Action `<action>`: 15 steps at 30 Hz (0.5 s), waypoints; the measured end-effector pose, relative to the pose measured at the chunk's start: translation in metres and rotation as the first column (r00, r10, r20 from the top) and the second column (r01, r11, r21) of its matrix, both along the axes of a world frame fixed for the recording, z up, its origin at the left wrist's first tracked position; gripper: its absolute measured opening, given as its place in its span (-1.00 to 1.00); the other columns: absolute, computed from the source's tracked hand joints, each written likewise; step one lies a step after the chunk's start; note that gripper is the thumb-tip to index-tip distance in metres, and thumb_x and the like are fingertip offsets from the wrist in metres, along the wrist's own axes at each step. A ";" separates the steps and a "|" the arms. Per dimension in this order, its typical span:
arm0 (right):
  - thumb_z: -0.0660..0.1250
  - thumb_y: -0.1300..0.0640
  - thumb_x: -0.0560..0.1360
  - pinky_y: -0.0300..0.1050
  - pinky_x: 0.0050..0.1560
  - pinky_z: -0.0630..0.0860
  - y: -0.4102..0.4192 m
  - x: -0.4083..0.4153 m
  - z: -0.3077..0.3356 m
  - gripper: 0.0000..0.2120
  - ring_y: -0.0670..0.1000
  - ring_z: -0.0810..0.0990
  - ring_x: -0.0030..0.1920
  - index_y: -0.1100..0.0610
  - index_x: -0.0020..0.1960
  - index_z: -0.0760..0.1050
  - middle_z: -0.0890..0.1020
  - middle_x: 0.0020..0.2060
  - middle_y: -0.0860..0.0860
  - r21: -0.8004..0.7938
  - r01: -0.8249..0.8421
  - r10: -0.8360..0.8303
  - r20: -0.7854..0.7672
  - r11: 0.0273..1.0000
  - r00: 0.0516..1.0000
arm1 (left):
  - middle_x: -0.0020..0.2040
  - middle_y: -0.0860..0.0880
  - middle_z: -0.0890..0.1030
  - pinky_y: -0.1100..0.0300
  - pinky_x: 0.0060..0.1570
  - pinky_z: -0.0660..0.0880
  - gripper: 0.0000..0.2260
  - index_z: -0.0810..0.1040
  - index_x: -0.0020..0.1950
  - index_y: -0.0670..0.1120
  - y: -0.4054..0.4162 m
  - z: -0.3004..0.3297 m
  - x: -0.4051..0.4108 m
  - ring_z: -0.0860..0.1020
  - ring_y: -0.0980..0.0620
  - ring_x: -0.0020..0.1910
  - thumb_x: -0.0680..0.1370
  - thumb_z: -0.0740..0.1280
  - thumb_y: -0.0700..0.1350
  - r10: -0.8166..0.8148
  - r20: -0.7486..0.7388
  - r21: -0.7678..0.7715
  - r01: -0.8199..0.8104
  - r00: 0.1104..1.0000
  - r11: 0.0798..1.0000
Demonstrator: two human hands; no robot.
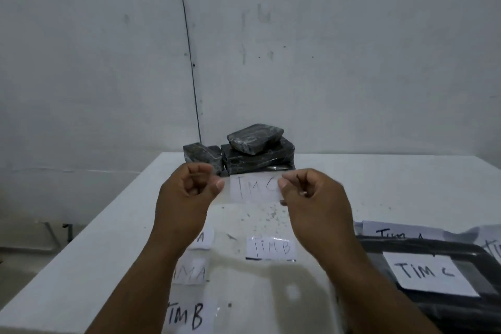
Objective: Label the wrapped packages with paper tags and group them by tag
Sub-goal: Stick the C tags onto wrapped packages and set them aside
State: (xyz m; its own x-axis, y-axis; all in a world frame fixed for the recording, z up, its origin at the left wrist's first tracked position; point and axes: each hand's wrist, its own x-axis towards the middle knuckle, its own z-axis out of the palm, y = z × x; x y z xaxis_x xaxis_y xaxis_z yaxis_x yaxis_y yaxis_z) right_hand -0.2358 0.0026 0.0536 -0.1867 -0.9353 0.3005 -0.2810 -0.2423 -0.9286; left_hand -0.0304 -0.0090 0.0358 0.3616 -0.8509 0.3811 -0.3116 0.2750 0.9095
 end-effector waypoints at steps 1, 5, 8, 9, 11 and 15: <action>0.43 0.02 0.56 -0.13 -0.15 0.61 -0.007 0.000 0.009 -0.93 -0.13 0.67 -0.18 -0.10 -0.11 0.63 0.71 -0.24 -0.13 -0.021 0.007 -0.007 0.008 1.000 1.000 | -0.12 0.02 0.73 0.42 -0.18 0.53 -0.80 0.63 0.07 0.01 -0.008 0.005 0.001 0.68 0.17 -0.14 0.50 0.53 -0.18 0.026 -0.033 -0.022 -0.027 0.999 0.999; 0.46 0.06 0.54 -0.12 -0.04 0.64 -0.044 0.000 0.039 -0.94 -0.09 0.72 -0.14 -0.05 -0.11 0.65 0.73 -0.21 -0.13 -0.031 0.038 -0.034 0.119 0.999 0.992 | -0.07 0.00 0.71 0.14 -0.07 0.60 -0.88 0.61 0.06 0.05 -0.051 0.020 0.003 0.70 -0.01 -0.06 0.58 0.42 -0.16 0.151 -0.100 -0.006 -0.153 0.983 0.988; 0.48 0.12 0.52 -0.03 -0.05 0.68 -0.073 0.003 0.050 -0.94 0.03 0.75 -0.16 0.01 -0.14 0.65 0.73 -0.22 -0.08 0.057 0.031 -0.046 0.275 0.998 0.960 | 0.00 -0.01 0.68 0.14 -0.11 0.56 -0.90 0.56 0.07 0.06 -0.090 0.024 -0.003 0.66 -0.03 -0.01 0.58 0.38 -0.11 0.156 0.023 0.099 -0.158 0.987 0.982; 0.47 0.14 0.52 -0.08 -0.14 0.66 -0.081 0.003 0.053 -0.93 0.04 0.74 -0.20 0.03 -0.14 0.64 0.73 -0.23 -0.06 0.088 0.016 -0.043 0.316 0.996 0.948 | 0.03 0.00 0.66 0.13 -0.09 0.56 -0.87 0.55 0.09 0.06 -0.102 0.023 -0.006 0.64 -0.02 0.01 0.57 0.40 -0.07 0.125 0.078 0.137 -0.135 0.989 0.981; 0.44 0.16 0.53 -0.14 -0.25 0.57 -0.096 0.004 0.053 -0.89 0.01 0.68 -0.29 0.05 -0.16 0.62 0.70 -0.25 -0.03 0.133 0.001 -0.049 0.357 0.991 0.933 | 0.09 0.02 0.62 0.03 0.07 0.59 -0.77 0.51 0.13 0.09 -0.125 0.018 -0.015 0.62 -0.02 0.07 0.53 0.45 0.04 0.043 0.202 0.196 -0.083 0.979 0.977; 0.41 0.14 0.54 -0.08 -0.26 0.54 -0.121 0.001 0.043 -0.86 0.03 0.65 -0.28 0.08 -0.20 0.61 0.70 -0.28 0.06 0.208 0.036 -0.112 0.366 0.978 0.924 | 0.20 -0.07 0.59 -0.12 0.23 0.54 -0.51 0.52 0.27 0.09 -0.161 0.002 -0.026 0.55 -0.12 0.24 0.40 0.44 0.21 -0.005 0.471 0.231 -0.118 0.882 0.966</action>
State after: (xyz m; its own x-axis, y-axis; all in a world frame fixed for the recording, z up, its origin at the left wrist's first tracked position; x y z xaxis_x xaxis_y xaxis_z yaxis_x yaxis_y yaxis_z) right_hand -0.2346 -0.1187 0.0964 -0.3209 -0.9470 0.0100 0.0855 -0.0395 -0.9956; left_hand -0.0566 -0.1702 0.0382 0.2450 -0.9224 0.2986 -0.7223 0.0317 0.6909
